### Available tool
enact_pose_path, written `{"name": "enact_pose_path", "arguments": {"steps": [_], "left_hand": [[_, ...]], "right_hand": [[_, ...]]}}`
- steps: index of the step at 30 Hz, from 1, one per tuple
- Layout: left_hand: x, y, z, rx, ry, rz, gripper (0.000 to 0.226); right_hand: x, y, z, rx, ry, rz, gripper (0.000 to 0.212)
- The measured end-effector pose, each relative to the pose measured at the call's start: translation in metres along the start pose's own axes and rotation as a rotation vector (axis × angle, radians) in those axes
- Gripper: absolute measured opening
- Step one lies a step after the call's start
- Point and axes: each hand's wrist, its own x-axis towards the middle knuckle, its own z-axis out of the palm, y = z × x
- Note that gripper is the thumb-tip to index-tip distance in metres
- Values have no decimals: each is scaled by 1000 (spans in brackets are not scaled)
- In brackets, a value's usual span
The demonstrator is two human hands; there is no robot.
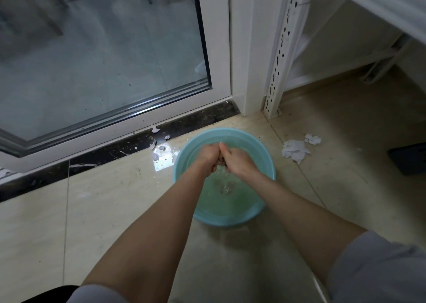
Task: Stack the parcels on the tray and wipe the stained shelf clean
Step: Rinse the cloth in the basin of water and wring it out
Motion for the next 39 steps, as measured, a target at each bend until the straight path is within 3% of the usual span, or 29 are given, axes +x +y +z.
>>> {"name": "enact_pose_path", "arguments": {"steps": [5,8,12,15,18,21,26,29,39], "left_hand": [[9,2,-11,-109,82,7,42],[4,2,-13,-202,14,38,42],[-7,7,-8,-341,-184,69,46],[-10,13,-2,-132,-15,260,38],[-7,16,-1,220,220,498,38],[-9,22,2,359,265,530,40],[-12,34,12,280,216,449,36],[-8,36,13,160,142,352,35],[-8,16,19,-22,10,46,33]], "right_hand": [[6,8,-19,663,-431,186,35],[5,8,-25,913,-513,296,33],[-1,0,-30,1030,-569,349,44],[-6,-7,-35,1053,-529,410,59],[-7,-10,-38,1008,-402,457,66],[-7,-13,-37,897,-313,434,71],[-5,-18,-36,643,-10,224,45],[-2,-19,-33,520,139,195,35],[-2,-2,-16,89,267,79,39]]}}
